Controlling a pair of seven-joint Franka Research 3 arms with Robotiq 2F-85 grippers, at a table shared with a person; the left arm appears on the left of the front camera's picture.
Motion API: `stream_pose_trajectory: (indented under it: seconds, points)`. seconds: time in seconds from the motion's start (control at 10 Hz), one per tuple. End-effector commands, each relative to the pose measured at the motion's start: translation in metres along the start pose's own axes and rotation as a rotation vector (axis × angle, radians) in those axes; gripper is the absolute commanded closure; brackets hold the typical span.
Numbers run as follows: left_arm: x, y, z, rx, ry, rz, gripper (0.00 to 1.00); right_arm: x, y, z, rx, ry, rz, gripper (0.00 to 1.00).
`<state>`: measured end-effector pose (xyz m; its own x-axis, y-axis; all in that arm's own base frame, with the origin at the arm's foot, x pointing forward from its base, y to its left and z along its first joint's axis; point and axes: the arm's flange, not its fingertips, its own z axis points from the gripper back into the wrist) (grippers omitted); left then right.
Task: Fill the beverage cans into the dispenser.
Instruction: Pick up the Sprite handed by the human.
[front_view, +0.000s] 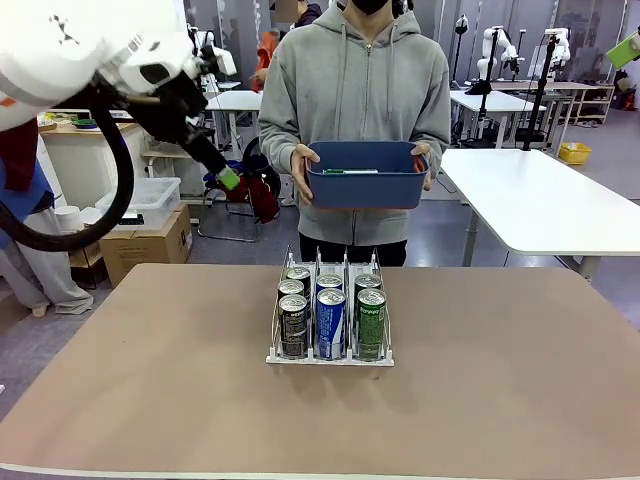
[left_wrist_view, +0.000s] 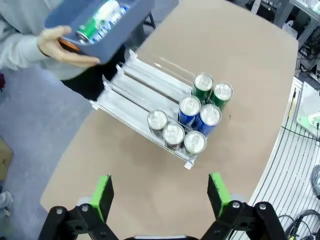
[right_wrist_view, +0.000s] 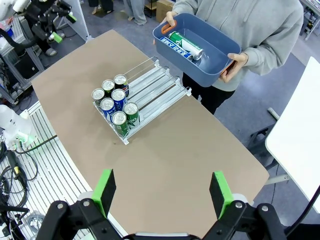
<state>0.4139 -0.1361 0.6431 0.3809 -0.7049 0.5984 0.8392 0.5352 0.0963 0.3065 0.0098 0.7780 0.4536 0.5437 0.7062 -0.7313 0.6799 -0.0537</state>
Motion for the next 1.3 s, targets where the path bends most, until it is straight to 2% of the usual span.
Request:
stream_pose_trajectory:
  seconds: [0.0, 0.3, 1.2]
  points:
    - [0.007, 0.001, 0.015, 0.016, -0.055, -0.028, 0.00, 0.000, 0.001, 0.000, 0.001, 0.000, 0.002, 0.00]
    - [0.018, -0.006, 0.043, 0.068, -0.082, -0.043, 0.00, 0.000, 0.001, 0.000, 0.001, 0.000, 0.002, 0.00]
    - [0.024, -0.007, 0.046, 0.064, -0.078, -0.043, 0.00, 0.000, 0.001, 0.000, 0.001, 0.000, 0.002, 0.00]
